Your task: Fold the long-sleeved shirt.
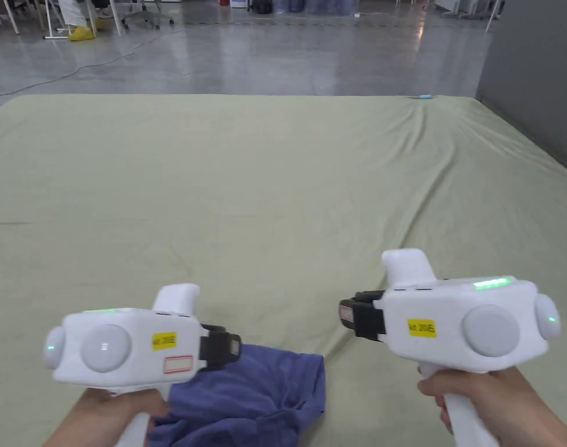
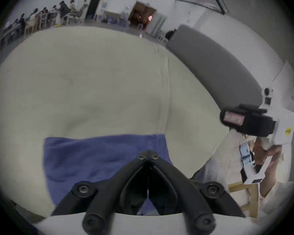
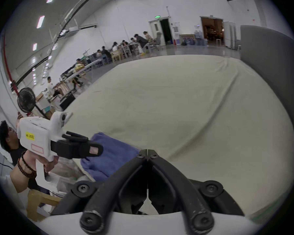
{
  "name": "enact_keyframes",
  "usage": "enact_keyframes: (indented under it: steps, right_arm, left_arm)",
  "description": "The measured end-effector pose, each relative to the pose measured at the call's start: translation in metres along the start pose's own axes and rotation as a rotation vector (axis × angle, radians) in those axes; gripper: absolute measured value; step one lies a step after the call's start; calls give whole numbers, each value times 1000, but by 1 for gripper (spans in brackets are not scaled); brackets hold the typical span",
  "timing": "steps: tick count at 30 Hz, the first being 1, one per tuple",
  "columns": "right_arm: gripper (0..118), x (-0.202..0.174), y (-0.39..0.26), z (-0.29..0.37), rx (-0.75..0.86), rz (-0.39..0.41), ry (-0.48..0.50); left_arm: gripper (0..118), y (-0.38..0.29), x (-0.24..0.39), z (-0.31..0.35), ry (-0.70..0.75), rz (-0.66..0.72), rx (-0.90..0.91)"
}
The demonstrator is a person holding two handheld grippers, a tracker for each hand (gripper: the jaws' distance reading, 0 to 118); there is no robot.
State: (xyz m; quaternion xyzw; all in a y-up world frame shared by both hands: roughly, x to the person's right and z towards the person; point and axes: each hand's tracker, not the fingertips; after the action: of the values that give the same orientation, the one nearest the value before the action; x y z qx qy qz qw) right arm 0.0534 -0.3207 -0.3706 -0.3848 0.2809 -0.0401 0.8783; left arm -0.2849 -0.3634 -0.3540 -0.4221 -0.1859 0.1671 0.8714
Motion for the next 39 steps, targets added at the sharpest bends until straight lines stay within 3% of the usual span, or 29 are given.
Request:
enact_keyframes:
  steps: [3,6,12,13,14,15,16,18,22,26,32,33,35,39]
  right_arm:
    - [0,-23,2,-35,-61,-9,81]
    - [0,-36,-15,-70,-117,-14,103]
    - [0,-24,-64,-134,-331,-108,127]
    - [0,-21,-70,-141,-360,-117,130]
    - [0,-17,-77,-150,-394,-125,119]
    - [0,-12,-83,-155,-378,-132,126]
    - [0,-9,-83,-153,-343,-169,153]
    - [0,-4,-78,-148,-357,-231,169]
    - [0,-4,-79,-148,-353,-223,175]
    - [0,-5,-80,-148,-345,-216,174]
    - [0,-5,-81,-149,-341,-216,178]
    - [0,-5,-81,-149,-341,-214,177]
    - [0,-5,-81,-148,-340,-212,177]
    - [0,-5,-81,-148,-343,-210,179]
  left_arm:
    - [0,-4,-32,28,60,54,30]
    - [0,-12,-63,40,76,134,39]
    - [0,-32,-97,46,25,271,49]
    - [15,-33,-100,46,15,280,54]
    - [38,-35,-104,45,4,289,55]
    - [75,-37,-108,44,-4,301,49]
    - [99,-36,-121,40,-4,308,45]
    - [106,-40,-131,35,0,332,30]
    - [105,-47,-162,22,-11,426,26]
    - [105,-60,-175,-4,-130,543,-11]
    - [99,-63,-176,-30,-155,480,44]
    - [77,-62,-175,-30,-166,481,45]
    - [7,-59,-168,-34,-182,465,43]
    - [3,-55,-147,-48,-134,349,-10]
